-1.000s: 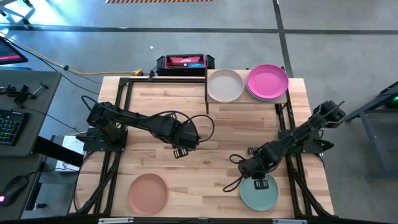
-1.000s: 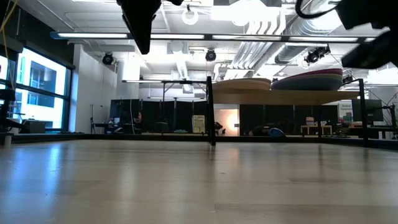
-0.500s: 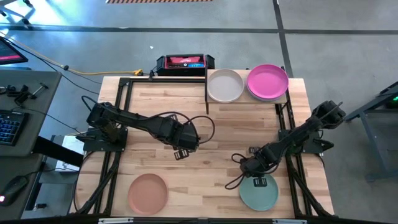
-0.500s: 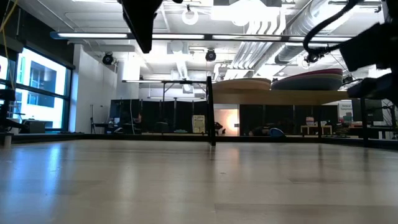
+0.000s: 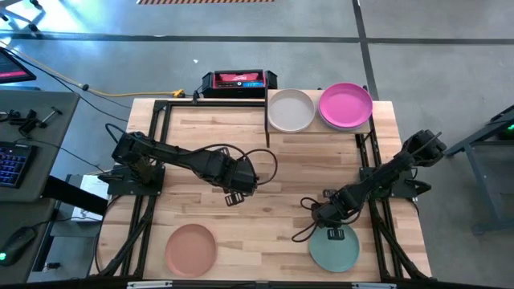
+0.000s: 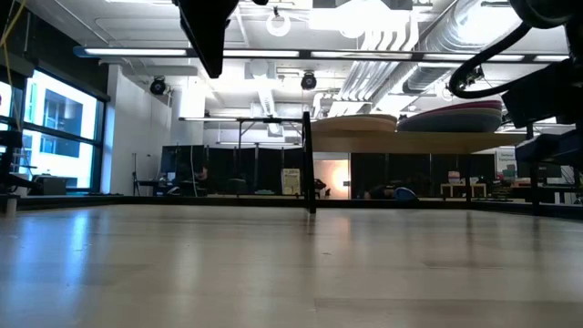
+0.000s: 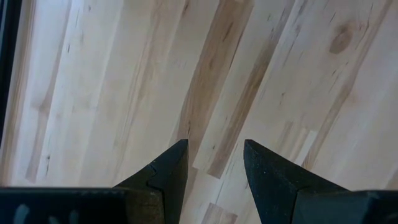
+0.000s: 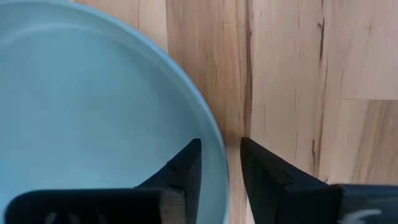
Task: Place and stack plates onto a shelf
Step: Stack the green plate on top of the gray plate on the shelf
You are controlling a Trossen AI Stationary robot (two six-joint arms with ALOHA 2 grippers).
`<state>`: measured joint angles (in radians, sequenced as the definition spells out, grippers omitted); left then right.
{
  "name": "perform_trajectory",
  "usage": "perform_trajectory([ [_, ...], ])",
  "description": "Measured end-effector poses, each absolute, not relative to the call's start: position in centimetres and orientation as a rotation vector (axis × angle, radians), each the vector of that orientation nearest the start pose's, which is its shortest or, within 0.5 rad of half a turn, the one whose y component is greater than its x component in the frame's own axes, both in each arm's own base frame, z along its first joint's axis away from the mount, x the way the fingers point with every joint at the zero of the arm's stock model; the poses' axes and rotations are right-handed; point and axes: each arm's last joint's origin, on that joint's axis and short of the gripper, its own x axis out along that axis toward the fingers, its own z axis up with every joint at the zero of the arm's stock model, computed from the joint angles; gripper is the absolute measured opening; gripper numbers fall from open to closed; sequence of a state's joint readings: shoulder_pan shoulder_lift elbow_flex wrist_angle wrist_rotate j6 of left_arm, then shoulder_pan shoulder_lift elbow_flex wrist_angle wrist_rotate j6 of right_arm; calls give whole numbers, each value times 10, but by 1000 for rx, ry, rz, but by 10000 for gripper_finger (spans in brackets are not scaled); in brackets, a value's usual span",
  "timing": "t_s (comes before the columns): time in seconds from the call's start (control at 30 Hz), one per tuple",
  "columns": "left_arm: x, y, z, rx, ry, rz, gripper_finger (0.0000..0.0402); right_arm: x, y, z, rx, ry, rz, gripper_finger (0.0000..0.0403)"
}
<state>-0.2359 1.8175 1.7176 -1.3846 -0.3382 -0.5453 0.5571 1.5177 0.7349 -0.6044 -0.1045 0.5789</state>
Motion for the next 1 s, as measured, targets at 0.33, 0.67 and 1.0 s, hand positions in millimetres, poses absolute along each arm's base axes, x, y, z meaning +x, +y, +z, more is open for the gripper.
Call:
perform_trajectory([
  [0.33, 335, -71, 300, -30, 1337, 460, 145, 201, 130, 142, 232, 1499, 116, 10],
  [0.67, 335, -71, 300, -30, 1337, 460, 145, 200, 132, 143, 342, 1551, 128, 0],
  [1.0, 335, -71, 300, -30, 1336, 461, 145, 199, 133, 146, 376, 1571, 164, 0],
])
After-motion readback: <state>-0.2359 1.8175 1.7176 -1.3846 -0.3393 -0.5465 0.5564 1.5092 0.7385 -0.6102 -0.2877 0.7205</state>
